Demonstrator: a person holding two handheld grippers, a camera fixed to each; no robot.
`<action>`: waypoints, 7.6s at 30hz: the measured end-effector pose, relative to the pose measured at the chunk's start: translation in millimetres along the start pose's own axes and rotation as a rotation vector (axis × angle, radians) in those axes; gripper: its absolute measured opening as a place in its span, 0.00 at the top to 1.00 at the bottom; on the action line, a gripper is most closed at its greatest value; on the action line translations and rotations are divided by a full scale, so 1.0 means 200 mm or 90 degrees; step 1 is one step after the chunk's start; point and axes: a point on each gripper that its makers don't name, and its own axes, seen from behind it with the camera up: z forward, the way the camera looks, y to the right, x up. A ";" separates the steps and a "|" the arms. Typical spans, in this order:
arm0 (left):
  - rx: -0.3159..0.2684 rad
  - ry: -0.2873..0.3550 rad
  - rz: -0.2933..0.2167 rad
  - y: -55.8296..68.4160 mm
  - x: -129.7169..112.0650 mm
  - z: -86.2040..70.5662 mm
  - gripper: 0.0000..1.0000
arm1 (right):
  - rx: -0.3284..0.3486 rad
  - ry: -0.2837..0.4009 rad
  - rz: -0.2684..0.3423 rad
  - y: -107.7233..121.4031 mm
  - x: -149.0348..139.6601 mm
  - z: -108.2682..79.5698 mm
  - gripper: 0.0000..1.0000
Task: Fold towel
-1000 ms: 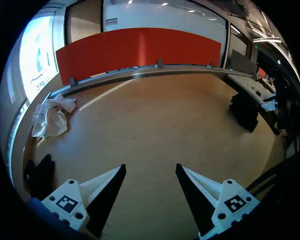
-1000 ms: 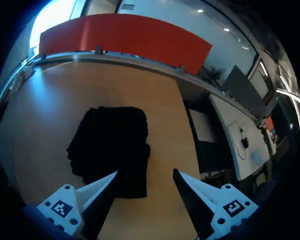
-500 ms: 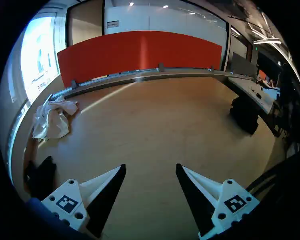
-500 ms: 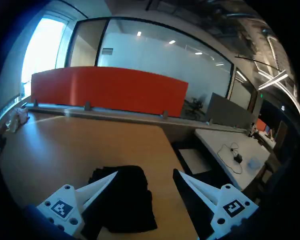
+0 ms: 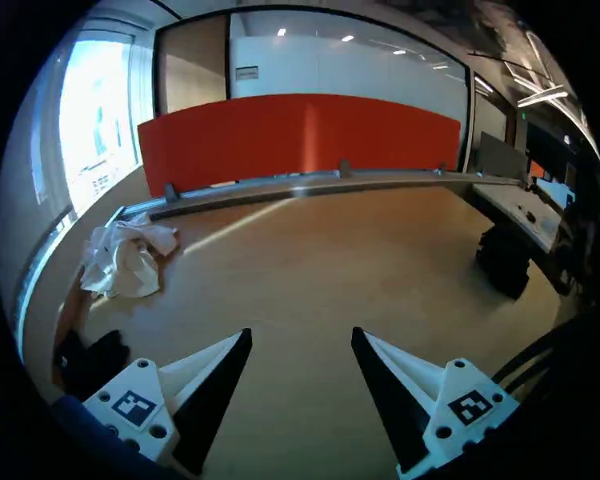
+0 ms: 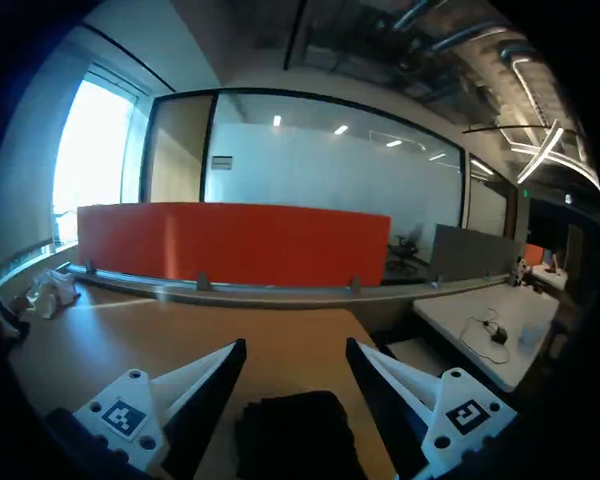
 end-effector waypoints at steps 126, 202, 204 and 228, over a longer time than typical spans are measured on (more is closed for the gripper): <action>0.167 0.361 -0.058 -0.65 -0.12 0.34 0.08 | 0.142 0.116 0.027 -1.29 -0.11 0.04 0.04; 0.169 0.361 -0.054 -0.65 -0.12 0.34 0.08 | 0.090 0.118 0.039 -0.91 -0.78 0.23 0.00; 0.169 0.361 -0.054 -0.66 -0.12 0.34 0.07 | 0.089 0.121 0.040 -0.90 -0.78 0.23 0.00; 0.169 0.361 -0.055 -0.65 -0.12 0.34 0.08 | 0.096 0.126 0.041 -0.91 -0.76 0.22 0.00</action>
